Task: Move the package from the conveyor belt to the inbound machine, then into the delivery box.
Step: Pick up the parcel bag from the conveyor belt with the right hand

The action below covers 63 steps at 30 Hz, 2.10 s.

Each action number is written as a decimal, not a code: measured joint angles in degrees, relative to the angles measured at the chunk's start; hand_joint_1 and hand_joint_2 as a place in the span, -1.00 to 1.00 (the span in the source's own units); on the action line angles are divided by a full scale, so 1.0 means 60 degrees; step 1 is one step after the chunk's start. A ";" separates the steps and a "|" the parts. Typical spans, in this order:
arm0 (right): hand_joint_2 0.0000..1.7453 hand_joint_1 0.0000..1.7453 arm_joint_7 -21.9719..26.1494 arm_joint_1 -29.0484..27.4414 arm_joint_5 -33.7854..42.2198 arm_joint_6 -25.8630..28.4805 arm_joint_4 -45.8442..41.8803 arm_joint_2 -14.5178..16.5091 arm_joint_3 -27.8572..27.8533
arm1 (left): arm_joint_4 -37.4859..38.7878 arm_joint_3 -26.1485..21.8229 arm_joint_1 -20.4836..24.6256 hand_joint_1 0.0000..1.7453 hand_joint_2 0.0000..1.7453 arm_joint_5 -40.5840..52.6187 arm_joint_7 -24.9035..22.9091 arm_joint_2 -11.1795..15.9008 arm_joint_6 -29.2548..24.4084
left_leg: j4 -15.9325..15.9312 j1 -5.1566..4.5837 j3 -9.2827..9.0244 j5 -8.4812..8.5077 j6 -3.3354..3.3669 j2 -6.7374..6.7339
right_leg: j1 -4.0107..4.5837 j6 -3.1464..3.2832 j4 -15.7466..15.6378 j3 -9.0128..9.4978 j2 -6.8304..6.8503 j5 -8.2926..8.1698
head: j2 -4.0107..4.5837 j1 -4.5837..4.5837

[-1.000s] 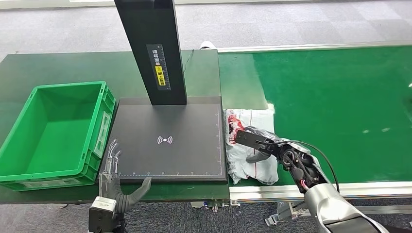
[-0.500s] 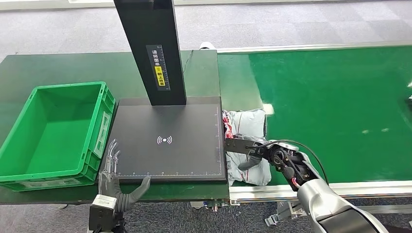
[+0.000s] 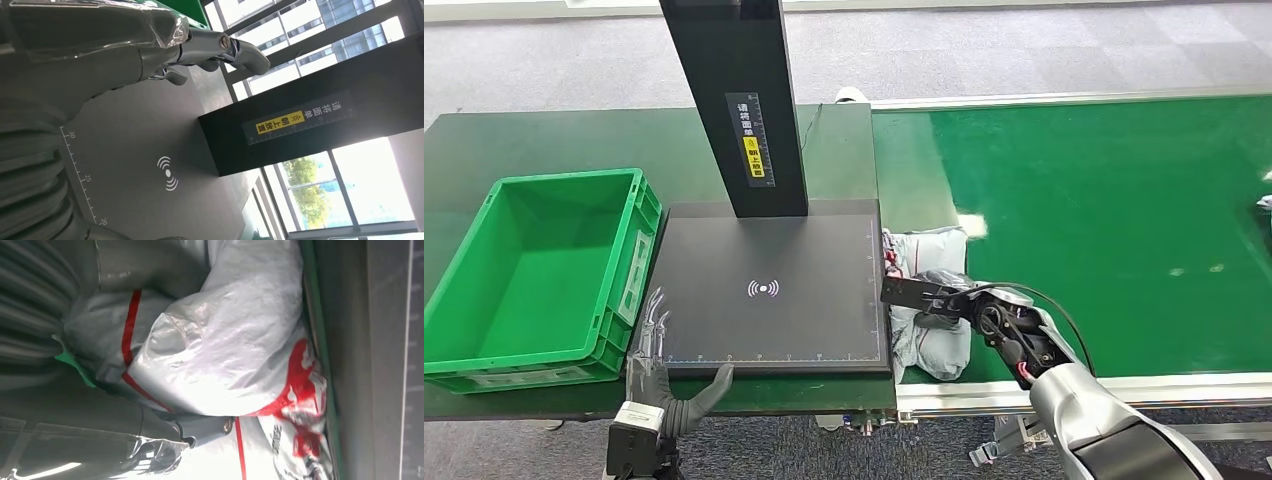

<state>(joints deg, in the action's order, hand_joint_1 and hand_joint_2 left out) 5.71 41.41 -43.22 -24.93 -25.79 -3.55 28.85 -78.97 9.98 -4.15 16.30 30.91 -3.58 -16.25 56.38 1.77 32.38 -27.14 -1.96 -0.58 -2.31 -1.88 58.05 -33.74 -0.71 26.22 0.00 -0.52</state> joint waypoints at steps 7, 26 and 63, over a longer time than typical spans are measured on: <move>1.00 1.00 -0.0504 0.0100 -0.0199 0.0733 0.0000 0.0099 0.0166 | -0.0054 -0.0068 -0.0118 -1.00 1.00 0.0056 -0.0001 -0.0001 -0.0064 | 0.0000 0.0000 0.0003 0.0000 0.0000 0.0012 | 0.0000 0.0000 0.0000 -0.0002 0.0002 0.0001 | 0.0000 0.0002; 1.00 1.00 -0.0792 0.0054 -0.0299 0.1787 -0.0071 0.0115 0.0342 | -0.0506 -0.0292 -0.0570 -1.00 1.00 0.0107 -0.0007 0.0001 -0.0191 | 0.0000 -0.0002 0.0025 0.0000 0.0000 0.0025 | -0.0002 0.0000 0.0000 -0.0018 0.0010 0.0001 | 0.0000 0.0000; 1.00 1.00 0.2934 -0.2672 0.0228 0.5811 -0.7390 0.0432 -0.1246 | -0.1111 -0.0654 -0.0855 -1.00 1.00 0.0444 0.0467 -0.0446 0.0509 | -0.0004 0.0002 0.0054 -0.0001 -0.0001 0.0007 | 0.0003 0.0002 0.0001 -0.0052 0.0007 0.0003 | 0.0000 0.0001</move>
<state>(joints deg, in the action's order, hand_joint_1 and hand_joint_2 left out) 23.32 25.38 -41.85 9.93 -70.13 -0.96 21.37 -85.64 6.05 -9.28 18.96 33.71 -6.26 -13.19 56.35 1.78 32.71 -27.14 -1.97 -0.54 -2.29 -1.87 58.06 -34.05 -0.67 26.24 0.00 -0.52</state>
